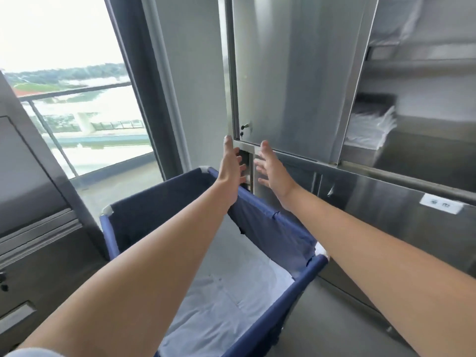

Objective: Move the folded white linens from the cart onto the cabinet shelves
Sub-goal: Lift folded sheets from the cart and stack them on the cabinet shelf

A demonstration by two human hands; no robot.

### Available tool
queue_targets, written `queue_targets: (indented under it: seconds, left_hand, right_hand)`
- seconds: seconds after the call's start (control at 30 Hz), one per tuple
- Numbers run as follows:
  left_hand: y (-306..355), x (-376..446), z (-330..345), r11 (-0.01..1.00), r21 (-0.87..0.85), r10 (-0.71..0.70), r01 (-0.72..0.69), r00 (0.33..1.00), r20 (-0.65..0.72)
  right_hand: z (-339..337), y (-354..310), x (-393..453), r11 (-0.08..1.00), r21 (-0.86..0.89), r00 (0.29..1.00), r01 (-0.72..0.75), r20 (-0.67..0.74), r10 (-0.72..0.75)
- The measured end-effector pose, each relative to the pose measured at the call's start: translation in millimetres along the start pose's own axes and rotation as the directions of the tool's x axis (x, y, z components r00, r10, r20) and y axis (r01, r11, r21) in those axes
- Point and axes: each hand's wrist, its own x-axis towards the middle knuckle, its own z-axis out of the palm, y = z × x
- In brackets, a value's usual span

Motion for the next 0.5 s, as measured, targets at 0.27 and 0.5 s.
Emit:
queue_targets:
  seconds: [0.27,0.5]
  left_hand:
    - [-23,-1,46,0.996,0.073,-0.075,0.055,0.948,0.308]
    - [-46,-28,97,0.989,0.098,-0.144,0.110,0.854,0.499]
  right_hand:
    - [-38,8,-34,0.995,0.101,0.935,-0.025,-0.350,0.059]
    - [-74,10,-83,0.988,0.156,0.811,-0.011,-0.577,0.100]
